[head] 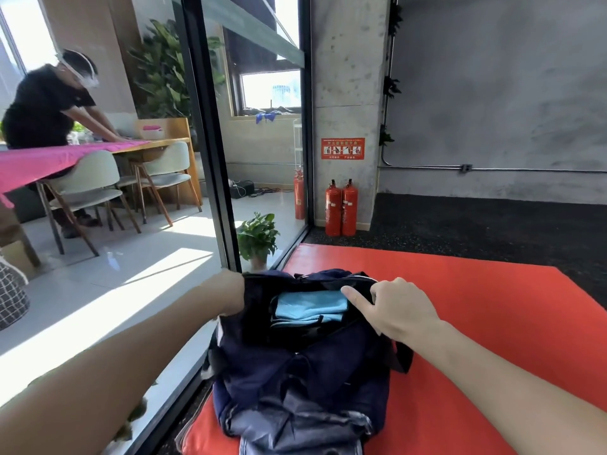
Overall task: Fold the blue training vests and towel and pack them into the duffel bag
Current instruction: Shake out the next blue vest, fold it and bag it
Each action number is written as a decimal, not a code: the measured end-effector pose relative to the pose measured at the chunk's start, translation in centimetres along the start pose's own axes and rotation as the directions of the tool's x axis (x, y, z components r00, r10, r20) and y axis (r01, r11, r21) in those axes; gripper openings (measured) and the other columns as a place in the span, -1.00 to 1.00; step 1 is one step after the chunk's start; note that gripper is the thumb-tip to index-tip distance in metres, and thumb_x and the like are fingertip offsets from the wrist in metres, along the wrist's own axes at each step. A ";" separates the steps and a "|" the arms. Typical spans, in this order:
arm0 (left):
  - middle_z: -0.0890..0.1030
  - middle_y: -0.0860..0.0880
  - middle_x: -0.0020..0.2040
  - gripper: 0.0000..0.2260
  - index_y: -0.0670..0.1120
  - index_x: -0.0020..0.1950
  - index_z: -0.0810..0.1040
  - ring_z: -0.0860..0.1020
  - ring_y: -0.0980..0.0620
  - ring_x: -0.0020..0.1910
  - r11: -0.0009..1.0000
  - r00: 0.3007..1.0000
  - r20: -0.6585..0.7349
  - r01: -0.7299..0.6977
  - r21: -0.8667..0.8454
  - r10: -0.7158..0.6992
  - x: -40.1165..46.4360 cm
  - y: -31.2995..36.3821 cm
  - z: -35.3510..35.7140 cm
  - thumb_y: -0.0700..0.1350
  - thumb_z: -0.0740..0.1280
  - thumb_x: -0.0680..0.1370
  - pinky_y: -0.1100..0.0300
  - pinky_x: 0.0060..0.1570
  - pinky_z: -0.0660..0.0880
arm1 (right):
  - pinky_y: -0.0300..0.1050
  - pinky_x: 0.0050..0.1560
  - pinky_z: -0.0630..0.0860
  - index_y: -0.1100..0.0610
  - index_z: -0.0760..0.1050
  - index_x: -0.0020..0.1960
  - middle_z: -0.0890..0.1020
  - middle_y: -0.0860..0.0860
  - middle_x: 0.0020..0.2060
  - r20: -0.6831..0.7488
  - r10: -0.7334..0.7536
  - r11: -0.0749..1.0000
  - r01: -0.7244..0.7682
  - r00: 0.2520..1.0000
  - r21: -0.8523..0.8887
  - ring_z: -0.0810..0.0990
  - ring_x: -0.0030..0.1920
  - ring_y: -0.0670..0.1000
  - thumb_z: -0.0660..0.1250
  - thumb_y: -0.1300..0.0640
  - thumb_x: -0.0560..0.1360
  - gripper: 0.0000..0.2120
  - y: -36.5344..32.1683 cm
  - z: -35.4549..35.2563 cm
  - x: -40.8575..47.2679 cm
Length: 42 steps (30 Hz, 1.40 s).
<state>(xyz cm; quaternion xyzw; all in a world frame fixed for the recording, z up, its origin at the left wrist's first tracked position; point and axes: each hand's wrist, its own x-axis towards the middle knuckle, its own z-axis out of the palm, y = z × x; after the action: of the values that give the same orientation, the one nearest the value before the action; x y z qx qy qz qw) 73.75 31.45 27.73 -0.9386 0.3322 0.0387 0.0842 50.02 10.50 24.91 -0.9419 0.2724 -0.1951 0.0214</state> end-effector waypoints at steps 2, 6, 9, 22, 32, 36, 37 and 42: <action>0.64 -0.06 -0.18 -0.90 -0.19 -0.13 0.62 0.69 -0.06 -0.15 0.999 0.999 0.035 0.040 -0.008 -0.040 -0.6 -1.5 -0.3 -0.21 0.33 0.53 0.20 -0.31 0.59 | 0.02 -0.14 0.58 0.08 0.41 -0.41 0.57 0.01 -0.41 -0.038 0.012 1.000 -0.011 0.999 0.024 0.60 -0.29 0.12 -0.07 -0.58 0.45 -0.23 0.0 -0.4 0.2; 0.55 0.02 -0.48 -0.41 -0.10 -0.45 0.54 0.53 0.07 -0.44 0.965 0.938 -0.346 -0.067 -0.255 -0.026 -1.7 -2.7 -1.3 0.42 0.37 0.42 0.19 -0.39 0.43 | 0.00 -0.12 0.58 0.10 0.45 -0.42 0.57 0.01 -0.44 -0.107 0.003 0.999 0.001 0.994 0.045 0.60 -0.27 0.11 -0.11 -0.58 0.45 -0.19 -0.9 -2.5 1.4; 0.51 -0.03 -0.55 -0.18 -0.17 -0.49 0.50 0.51 0.04 -0.50 0.927 0.858 -0.507 -0.121 -0.354 -0.081 -3.0 -2.2 -4.6 0.63 0.18 0.28 0.16 -0.36 0.48 | -0.01 -0.10 0.55 0.10 0.43 -0.45 0.59 0.09 -0.38 -0.201 0.023 0.994 -0.001 0.979 0.113 0.61 -0.17 0.20 -0.09 -0.56 0.47 -0.20 -1.7 -5.8 3.6; 0.62 0.15 -0.32 -0.66 0.08 -0.27 0.66 0.60 0.11 -0.21 0.861 0.784 -0.616 -0.257 -0.438 -0.080 -4.5 -1.7 -8.3 0.34 0.52 0.29 0.17 -0.12 0.50 | -0.01 -0.08 0.53 0.08 0.44 -0.36 0.64 0.14 -0.27 -0.226 -0.122 0.990 0.135 0.967 0.044 0.64 -0.11 0.23 -0.12 -0.66 0.35 -0.16 -4.7 -8.6 3.7; 0.65 0.20 -0.22 -0.72 0.10 -0.15 0.72 0.58 0.22 -0.19 0.741 0.654 -0.734 -0.399 -0.539 -0.182 -2.9 -2.6 -10.7 0.25 0.56 0.32 0.41 -0.13 0.38 | -0.02 -0.17 0.48 0.07 0.41 -0.28 0.54 -0.05 -0.32 -0.317 -0.079 0.901 0.204 0.945 0.384 0.53 -0.23 -0.02 0.11 -0.63 0.35 -0.28 -4.6 -9.2 5.4; 0.59 0.19 -0.26 -0.67 0.04 -0.08 0.72 0.52 0.21 -0.22 0.843 0.803 -0.595 -0.298 -0.448 -0.032 -2.8 -2.7 -6.2 0.23 0.57 0.32 0.30 -0.19 0.38 | -0.03 -0.11 0.48 0.06 0.41 -0.28 0.55 -0.01 -0.26 -0.130 -0.145 0.958 0.172 0.981 0.227 0.55 -0.18 0.05 0.04 -0.62 0.36 -0.28 -4.0 -5.4 3.3; 0.60 0.17 -0.25 -0.67 0.03 -0.08 0.72 0.53 0.17 -0.21 0.858 0.821 -0.570 -0.271 -0.436 -0.031 -2.5 -3.0 -5.5 0.22 0.56 0.33 0.28 -0.21 0.38 | -0.03 -0.10 0.48 0.06 0.41 -0.27 0.55 0.00 -0.25 -0.097 -0.149 0.965 0.166 0.984 0.205 0.55 -0.16 0.06 0.02 -0.64 0.35 -0.26 -3.9 -4.6 3.3; 0.65 0.10 -0.15 -0.70 0.05 -0.07 0.71 0.59 0.09 -0.13 0.858 0.744 -0.661 -0.276 -0.433 -0.094 -1.5 -4.6 -8.5 0.23 0.55 0.36 0.15 -0.03 0.54 | -0.02 -0.06 0.53 0.08 0.48 -0.32 0.59 0.02 -0.27 -0.272 -0.123 0.949 0.193 0.954 0.250 0.58 -0.15 0.09 -0.13 -0.70 0.28 -0.12 -5.2 -7.8 6.5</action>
<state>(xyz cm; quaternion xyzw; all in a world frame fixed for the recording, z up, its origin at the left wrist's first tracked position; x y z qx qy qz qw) 75.59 34.32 36.84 -0.8603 0.3653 -0.2063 -0.2895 54.69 12.06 35.20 -0.9162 0.1664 -0.3505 0.1004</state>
